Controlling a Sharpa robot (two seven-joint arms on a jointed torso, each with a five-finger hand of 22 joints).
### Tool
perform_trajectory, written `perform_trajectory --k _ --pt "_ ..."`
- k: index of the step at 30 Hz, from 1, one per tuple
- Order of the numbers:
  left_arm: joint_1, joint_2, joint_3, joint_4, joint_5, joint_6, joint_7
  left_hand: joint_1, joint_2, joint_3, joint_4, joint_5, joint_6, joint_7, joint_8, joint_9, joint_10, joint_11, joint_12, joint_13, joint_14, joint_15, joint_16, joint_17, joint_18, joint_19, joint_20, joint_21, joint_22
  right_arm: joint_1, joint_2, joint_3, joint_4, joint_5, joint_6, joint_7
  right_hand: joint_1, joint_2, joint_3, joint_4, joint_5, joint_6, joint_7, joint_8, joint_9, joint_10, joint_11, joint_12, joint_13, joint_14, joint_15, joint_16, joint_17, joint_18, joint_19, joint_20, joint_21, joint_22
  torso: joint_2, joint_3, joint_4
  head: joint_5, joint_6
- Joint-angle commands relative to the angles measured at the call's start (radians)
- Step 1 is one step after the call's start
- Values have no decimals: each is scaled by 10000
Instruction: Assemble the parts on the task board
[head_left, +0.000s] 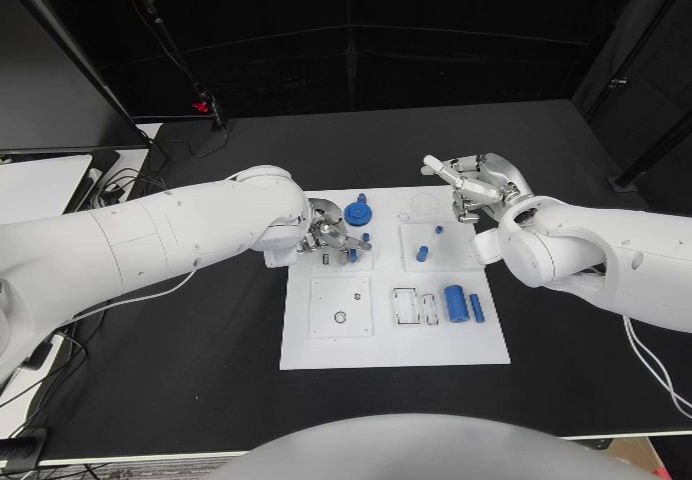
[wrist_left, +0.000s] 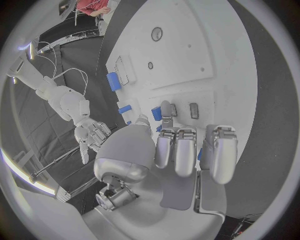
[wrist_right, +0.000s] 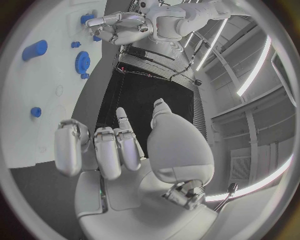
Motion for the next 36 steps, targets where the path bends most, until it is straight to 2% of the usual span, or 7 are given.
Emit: perform_trajectory --k 1,5,11,23,28,31,36 --pt "5 36 10 -23 61 300 -89 134 11 -72 17 69 103 3 -110 23 1062 -58 35 2634 1038 -48 8 2633 -65 1026 -79 31 2632 11 26 3 3 -127 -68 -45 -41 18 -23 -37 48 -24 73 11 -13 1076 66 25 2633 1057 93 25 2633 87 -7 43 -23 2007 -6 -3 5 -1 -14" --pt "1 68 10 -55 61 351 -164 362 86 -86 30 366 175 -7 -310 90 1062 -68 35 2634 1038 -62 8 2633 -65 1026 -92 31 2632 10 47 2 -3 -128 -74 -74 -41 18 -23 -37 48 -24 73 11 -13 1076 66 25 2633 1057 93 25 2633 87 -7 43 -23 2007 -2 -2 7 -14 -5" --pt "-2 90 10 -106 61 341 -223 404 97 -98 26 424 193 -9 -355 110 1062 -71 35 2634 1038 -64 8 2633 -65 1026 -94 31 2632 8 67 1 -16 -128 -87 -112 -37 23 -22 -36 68 -27 74 11 -14 1076 67 25 2633 1057 94 25 2633 90 -16 44 -34 2003 -5 -6 2 -28 -8" --pt "-5 131 10 -162 61 314 -190 778 272 -86 29 839 312 -34 -626 286 1062 -95 35 2634 1038 -86 8 2633 -65 1026 -112 31 2632 3 98 -2 -32 -127 -82 -194 -32 30 -21 -36 90 -31 75 11 -15 1076 68 25 2633 1057 96 25 2633 89 -14 46 -31 2004 -2 -5 0 -28 -18" --pt "-5 144 10 -198 61 369 -195 822 293 -82 26 878 326 -38 -655 309 1062 -97 35 2634 1038 -88 8 2633 -65 1026 -115 31 2632 1 103 -3 -50 -127 -74 -224 -30 36 -21 -36 108 -35 74 10 -16 1076 68 25 2633 1057 97 25 2633 92 -21 47 -39 2001 1 -9 0 -37 -31" --pt "-5 164 10 -243 61 436 -183 870 313 -74 23 899 338 -41 -678 329 1062 -100 35 2634 1038 -90 8 2633 -65 1026 -117 31 2632 -1 100 -4 -62 -127 -68 -240 -30 36 -21 -36 108 -35 74 10 -16 1076 68 25 2633 1057 97 25 2633 92 -21 47 -39 2001 -3 2 9 -59 -40" --pt "-5 191 10 -299 61 426 -124 1310 418 48 18 1159 395 -69 -829 473 1062 -126 35 2634 1038 -111 8 2633 -65 1026 -134 31 2632 -3 102 -5 -86 -127 -71 -258 -30 36 -21 -36 108 -35 74 10 -16 1076 68 25 2633 1057 97 25 2633 92 -21 47 -39 2001 -1 0 2 -49 -32"
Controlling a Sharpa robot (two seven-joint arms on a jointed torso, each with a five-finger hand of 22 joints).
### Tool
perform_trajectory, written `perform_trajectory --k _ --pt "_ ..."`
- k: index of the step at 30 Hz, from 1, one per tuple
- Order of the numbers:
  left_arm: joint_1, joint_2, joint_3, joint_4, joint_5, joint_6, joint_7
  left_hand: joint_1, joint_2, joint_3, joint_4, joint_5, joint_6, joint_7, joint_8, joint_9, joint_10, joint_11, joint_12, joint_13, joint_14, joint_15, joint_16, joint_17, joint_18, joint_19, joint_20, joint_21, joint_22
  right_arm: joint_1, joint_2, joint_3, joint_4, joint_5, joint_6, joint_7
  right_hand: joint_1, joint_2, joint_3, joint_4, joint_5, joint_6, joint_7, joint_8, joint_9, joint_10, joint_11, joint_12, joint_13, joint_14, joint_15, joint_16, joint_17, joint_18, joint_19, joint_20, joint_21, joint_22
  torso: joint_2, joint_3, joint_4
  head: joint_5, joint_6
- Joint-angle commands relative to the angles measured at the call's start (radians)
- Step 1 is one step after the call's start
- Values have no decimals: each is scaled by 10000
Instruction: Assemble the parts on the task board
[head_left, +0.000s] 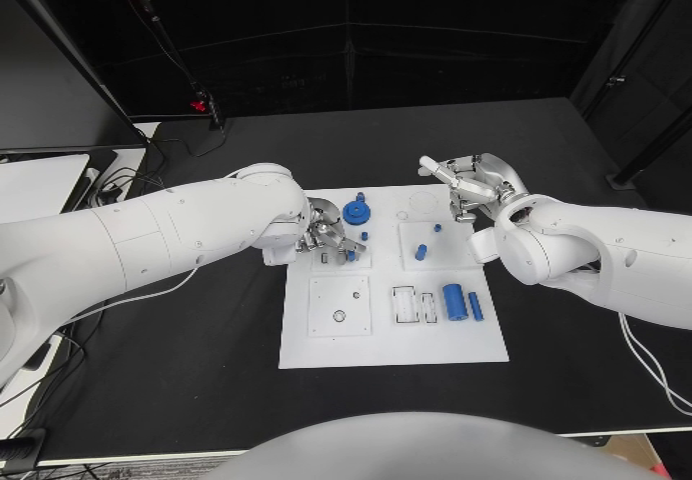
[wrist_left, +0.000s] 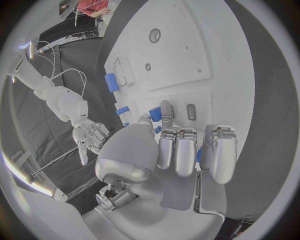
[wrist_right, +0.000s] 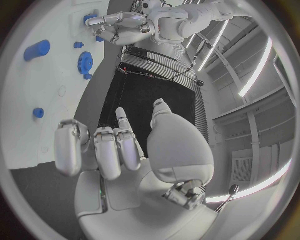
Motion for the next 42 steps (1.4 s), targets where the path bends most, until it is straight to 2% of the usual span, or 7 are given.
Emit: perform_trajectory --k 1,5,14,17,26,34,42 --pt "11 26 9 -34 41 120 55 446 156 110 -13 130 61 -19 -106 76 1065 -94 -42 2592 1069 -89 8 2634 -64 1026 -67 31 2634 9 11 2 -4 -34 -28 -10 -31 36 -21 -36 47 1 38 10 -14 1076 68 25 2633 1021 61 24 2634 92 -21 47 -39 2001 -2 3 -1 -3 1" --pt "11 39 9 -50 41 124 84 1018 142 307 -38 377 79 -39 -260 208 1065 -111 -42 2592 1069 -105 8 2634 -64 1026 -81 31 2634 6 21 1 -19 -34 -34 -18 -31 36 -21 -36 47 1 38 10 -14 1076 68 25 2633 1021 61 24 2634 92 -21 47 -39 2001 -1 -6 -8 -5 0" --pt "10 47 9 -54 41 98 174 2459 -139 1068 -67 1375 100 -29 -621 519 1065 -105 -42 2592 1069 -119 8 2634 -64 1026 -102 31 2634 -14 31 -1 -48 -34 -29 -65 -27 47 -23 -37 71 -5 37 10 -16 1076 68 25 2633 1021 63 24 2634 91 -17 50 -34 2003 -6 -4 -5 -43 -7" --pt "10 22 9 -46 41 66 225 2621 -161 1250 -32 1478 120 -13 -692 585 1065 -93 -42 2592 1069 -116 8 2634 -64 1026 -100 31 2634 -25 24 -3 -60 -34 -25 -86 -27 47 -23 -37 71 -5 37 10 -16 1076 68 25 2633 1021 63 24 2634 91 -17 50 -34 2003 -6 3 5 -49 -8" --pt "10 -107 10 17 41 -138 384 2966 -426 1902 -15 2200 161 38 -935 816 1065 -40 -42 2592 1069 -100 8 2634 -64 1026 -88 31 2634 -50 16 -9 -103 -24 -22 -115 -28 56 -24 -35 78 -11 36 8 -17 1076 68 25 2633 1021 63 24 2634 92 -19 51 -37 2002 -5 -4 -1 -71 -7" --pt "22 -420 11 289 84 -367 605 3153 -589 2354 -25 2309 227 51 -1034 962 1065 -28 -42 2592 1069 -102 8 2634 -64 1026 -67 31 2634 -79 1 -18 -143 4 -16 -123 -31 75 -22 -32 87 -19 37 5 -19 1076 69 25 2633 1021 63 24 2634 94 -24 53 -43 2000 -9 2 2 -104 -17" --pt "148 -860 12 715 286 -459 611 3115 -657 2424 3 2279 255 66 -1059 1004 1065 -17 -42 2592 1069 -103 8 2634 -64 1026 -59 31 2634 -90 -5 -30 -185 53 -35 -123 -31 75 -22 -32 87 -19 37 5 -19 1076 69 25 2633 1021 63 24 2634 94 -24 53 -43 2000 -7 11 11 -78 -3"
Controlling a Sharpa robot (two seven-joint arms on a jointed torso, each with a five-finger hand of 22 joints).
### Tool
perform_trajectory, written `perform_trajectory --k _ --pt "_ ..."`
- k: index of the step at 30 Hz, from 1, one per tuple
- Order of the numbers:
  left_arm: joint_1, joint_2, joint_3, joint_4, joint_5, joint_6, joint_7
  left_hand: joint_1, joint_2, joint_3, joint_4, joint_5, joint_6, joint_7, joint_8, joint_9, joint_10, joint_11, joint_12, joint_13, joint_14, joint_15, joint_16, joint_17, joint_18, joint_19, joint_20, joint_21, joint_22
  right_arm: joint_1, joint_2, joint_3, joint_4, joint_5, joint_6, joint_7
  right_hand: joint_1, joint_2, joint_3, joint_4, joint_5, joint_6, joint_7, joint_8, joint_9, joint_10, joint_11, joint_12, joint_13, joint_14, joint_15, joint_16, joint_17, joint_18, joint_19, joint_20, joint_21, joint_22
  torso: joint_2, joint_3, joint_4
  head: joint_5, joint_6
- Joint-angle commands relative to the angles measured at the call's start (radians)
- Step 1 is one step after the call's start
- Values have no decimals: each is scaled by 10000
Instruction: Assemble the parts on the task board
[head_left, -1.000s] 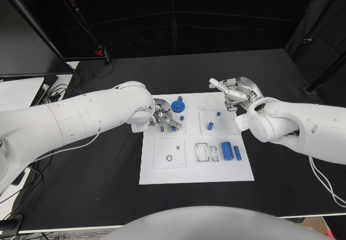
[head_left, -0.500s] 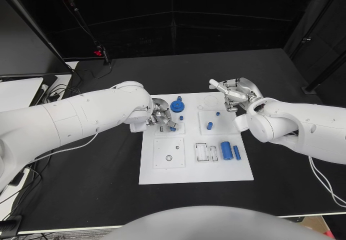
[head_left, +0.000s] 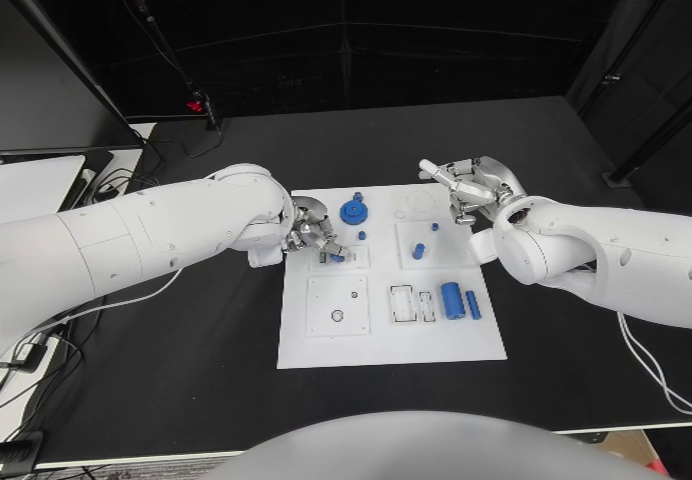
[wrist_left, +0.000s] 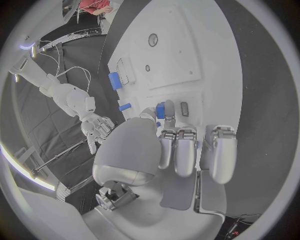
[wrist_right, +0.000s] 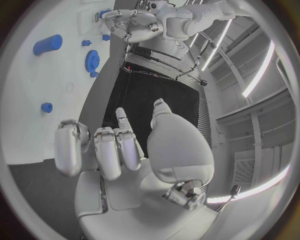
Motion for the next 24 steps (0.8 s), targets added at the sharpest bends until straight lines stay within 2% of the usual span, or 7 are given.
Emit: perform_trajectory --k 1,4,10,13,16,24 --pt "56 -118 11 144 188 -206 183 1078 979 102 -54 5 108 -41 -34 12 1061 7 -17 2608 1030 -70 8 2634 -63 1061 -24 31 2634 9 4 -1 -5 55 -38 33 -31 86 -20 -32 57 -23 37 5 -12 1076 69 25 2633 1021 64 24 2635 95 -30 54 -49 1997 3 5 17 3 14" --pt "81 -212 11 189 205 -195 91 1075 963 118 -57 5 121 -44 -36 22 1061 8 -17 2608 1030 -72 8 2634 -63 1061 -21 31 2634 7 15 -5 -16 86 -41 40 -32 95 -19 -31 60 -25 37 4 -13 1076 69 25 2633 1021 64 24 2635 97 -35 54 -55 1995 5 -5 -2 17 14" --pt "96 -258 11 177 216 -138 -104 1041 944 136 -43 0 143 -40 -44 38 1061 10 -17 2608 1030 -71 8 2634 -63 1061 -17 31 2634 6 24 -10 -20 106 -39 46 -32 106 -18 -32 62 -27 38 4 -13 1076 70 25 2633 1021 65 24 2635 97 -35 55 -55 1995 14 0 11 40 25" --pt "98 -241 11 148 217 -146 -159 1037 942 140 -43 0 146 -40 -46 40 1061 11 -17 2608 1030 -71 8 2634 -63 1061 -16 31 2634 5 31 -11 -24 110 -40 49 -32 106 -18 -32 62 -27 38 4 -13 1076 70 25 2633 1021 65 24 2635 97 -35 55 -55 1995 16 6 20 49 28" --pt "97 -197 10 103 215 -131 -252 1036 945 163 -47 7 154 -44 -52 46 1061 9 -17 2608 1030 -73 8 2634 -63 1061 -12 31 2634 4 48 -13 -27 112 -39 57 -32 106 -18 -32 62 -27 38 4 -13 1076 70 25 2633 1021 65 24 2635 97 -35 55 -55 1995 5 -4 -9 94 20" --pt "45 -103 9 18 196 -136 -376 1065 916 362 -66 69 187 -56 -117 98 1061 -2 -17 2608 1030 -90 8 2634 -63 1061 28 31 2634 2 61 -14 -31 113 -32 64 -32 115 -18 -32 63 -29 39 4 -14 1076 70 25 2633 1021 65 24 2635 97 -35 56 -55 1995 10 -7 -5 65 7"
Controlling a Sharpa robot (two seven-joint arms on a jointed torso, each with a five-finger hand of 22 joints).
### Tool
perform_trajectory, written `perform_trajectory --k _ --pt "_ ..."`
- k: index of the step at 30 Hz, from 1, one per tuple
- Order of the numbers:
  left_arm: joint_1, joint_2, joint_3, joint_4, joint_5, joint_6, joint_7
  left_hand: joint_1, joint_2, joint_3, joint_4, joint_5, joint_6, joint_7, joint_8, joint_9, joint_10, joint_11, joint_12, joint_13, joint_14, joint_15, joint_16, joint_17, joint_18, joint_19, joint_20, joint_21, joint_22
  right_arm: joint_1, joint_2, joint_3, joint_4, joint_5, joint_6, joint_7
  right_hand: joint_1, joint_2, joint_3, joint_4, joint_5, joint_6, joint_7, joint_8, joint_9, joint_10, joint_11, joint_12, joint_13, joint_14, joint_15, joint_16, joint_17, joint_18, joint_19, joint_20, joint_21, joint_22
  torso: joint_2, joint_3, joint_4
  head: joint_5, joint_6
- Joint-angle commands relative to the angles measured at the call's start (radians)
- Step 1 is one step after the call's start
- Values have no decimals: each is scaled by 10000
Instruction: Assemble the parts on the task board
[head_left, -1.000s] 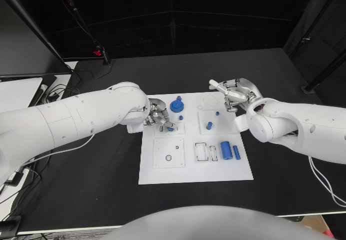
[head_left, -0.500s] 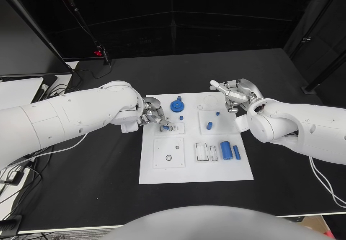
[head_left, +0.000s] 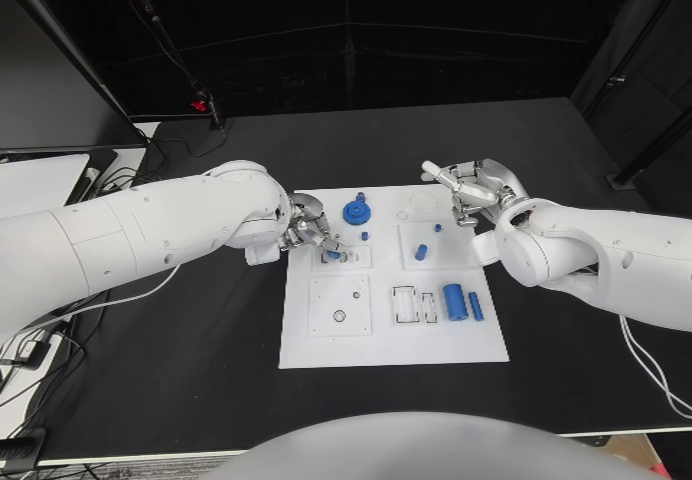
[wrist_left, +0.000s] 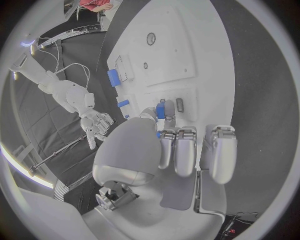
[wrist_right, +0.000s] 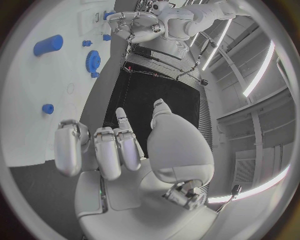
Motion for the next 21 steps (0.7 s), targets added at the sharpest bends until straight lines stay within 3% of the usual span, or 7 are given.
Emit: perform_trajectory --k 1,21 --pt "-24 31 5 -25 53 -62 -153 1072 909 273 -172 76 157 -90 -50 13 1092 -35 -61 2611 1037 -86 8 2634 -63 1061 34 31 2635 11 7 2 9 36 -27 68 9 74 -18 -32 63 -29 39 4 -15 1076 70 25 2632 1021 65 24 2635 98 -35 56 -55 1995 -3 1 -5 -28 -14" --pt "-114 290 5 -174 -124 -86 -111 1160 792 570 -173 79 193 -85 -131 112 1092 -35 -61 2611 1037 -114 8 2634 -63 1061 121 31 2635 4 29 0 -6 37 -3 64 5 88 -21 -31 65 -32 40 5 -15 1076 71 25 2632 1021 66 24 2635 98 -35 57 -55 1995 0 0 0 0 -41"
